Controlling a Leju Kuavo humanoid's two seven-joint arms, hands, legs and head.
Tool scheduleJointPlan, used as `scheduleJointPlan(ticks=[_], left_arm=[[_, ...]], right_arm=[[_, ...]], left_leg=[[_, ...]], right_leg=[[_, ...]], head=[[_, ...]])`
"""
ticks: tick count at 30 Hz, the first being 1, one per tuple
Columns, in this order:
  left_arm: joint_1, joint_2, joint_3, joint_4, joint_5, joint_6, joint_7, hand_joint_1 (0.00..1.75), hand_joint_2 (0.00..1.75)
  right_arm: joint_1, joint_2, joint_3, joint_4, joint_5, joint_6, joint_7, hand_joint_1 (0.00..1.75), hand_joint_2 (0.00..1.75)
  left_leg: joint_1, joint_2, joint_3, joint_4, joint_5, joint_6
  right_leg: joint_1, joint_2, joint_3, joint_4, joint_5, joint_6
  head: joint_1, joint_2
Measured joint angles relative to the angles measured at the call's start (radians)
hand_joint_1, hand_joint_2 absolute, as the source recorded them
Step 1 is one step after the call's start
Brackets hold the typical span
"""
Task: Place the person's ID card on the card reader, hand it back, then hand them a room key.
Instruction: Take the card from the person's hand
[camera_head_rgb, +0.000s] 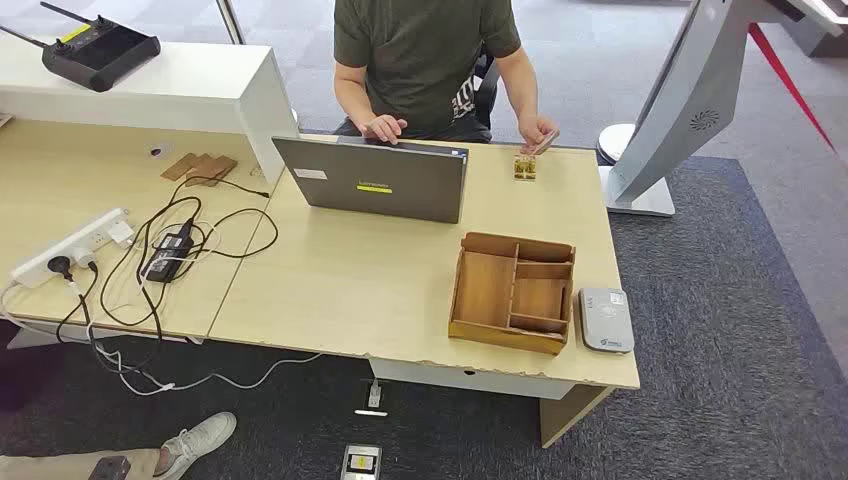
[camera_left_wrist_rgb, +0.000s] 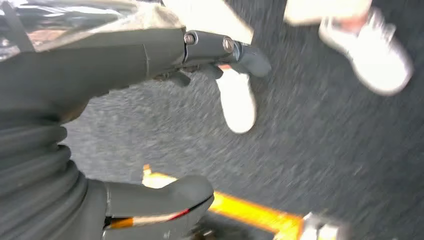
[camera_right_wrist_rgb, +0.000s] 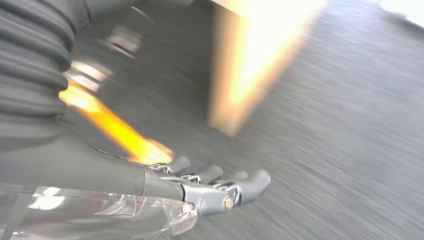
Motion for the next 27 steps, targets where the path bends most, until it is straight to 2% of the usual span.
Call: scheduleJointPlan(ticks=[2, 5, 8, 12, 15, 18, 22, 27], left_arm=[[0.006, 0.0, 0.008, 0.001, 0.006, 0.018, -0.007, 0.0, 1.75], [0.013, -0.007, 0.033, 0.001, 0.027, 0.081, -0.017, 0.0, 1.75], [0.016, -0.013, 0.062, 0.001, 0.056, 0.176, -0.01, 0.0, 1.75], [0.021, -0.022, 0.099, 0.001, 0.082, 0.293, -0.004, 0.0, 1.75], [0.021, -0.031, 0.125, 0.001, 0.095, 0.333, -0.01, 0.0, 1.75], [0.023, -0.037, 0.147, 0.001, 0.09, 0.329, -0.007, 0.0, 1.75], [0.016, -0.042, 0.159, 0.0, 0.059, 0.277, 0.017, 0.0, 1.75], [-0.005, -0.038, 0.157, -0.002, -0.045, 0.138, 0.062, 0.0, 1.75]], right_arm=[[-0.006, -0.033, -0.035, -0.048, 0.039, -0.012, 0.027, 0.0, 1.75], [-0.018, -0.089, -0.116, -0.218, 0.148, -0.083, 0.103, 0.0, 1.75], [-0.017, -0.121, -0.155, -0.437, 0.219, -0.217, 0.16, 0.0, 1.75], [-0.023, -0.192, -0.166, -0.756, 0.358, -0.421, 0.243, 0.0, 1.75], [-0.027, -0.251, -0.159, -0.984, 0.521, -0.57, 0.33, 0.0, 1.75], [-0.048, -0.324, -0.138, -1.181, 0.703, -0.678, 0.414, 0.0, 1.75], [-0.104, -0.4, -0.084, -1.367, 0.866, -0.707, 0.498, 0.0, 1.75], [-0.248, -0.458, 0.039, -1.495, 1.065, -0.61, 0.609, 0.0, 1.75]], left_leg=[[0.002, 0.001, -0.001, 0.0, 0.0, 0.0], [0.005, 0.001, -0.001, 0.002, 0.001, 0.002], [0.0, -0.005, -0.003, 0.002, 0.004, 0.006], [0.0, -0.009, -0.004, 0.002, 0.005, 0.006], [-0.002, -0.01, -0.004, 0.002, 0.006, 0.006], [-0.002, -0.011, -0.004, 0.002, 0.006, 0.006], [-0.001, -0.011, -0.004, 0.002, 0.006, 0.006], [-0.001, -0.011, -0.005, 0.002, 0.007, 0.006]], right_leg=[[0.002, 0.001, 0.001, -0.002, 0.002, 0.001], [0.004, 0.003, 0.002, -0.006, 0.005, 0.002], [0.001, -0.003, 0.0, -0.004, 0.005, 0.003], [-0.001, -0.007, 0.0, -0.003, 0.005, 0.004], [-0.001, -0.008, 0.0, -0.002, 0.004, 0.004], [-0.001, -0.008, -0.001, -0.002, 0.004, 0.004], [-0.001, -0.008, -0.001, -0.002, 0.004, 0.004], [-0.001, -0.008, -0.001, -0.001, 0.005, 0.004]], head=[[0.001, 0.0], [0.0, 0.0], [-0.001, 0.0], [0.0, 0.0], [-0.001, 0.0], [-0.001, 0.0], [0.0, 0.0], [-0.001, 0.0]])
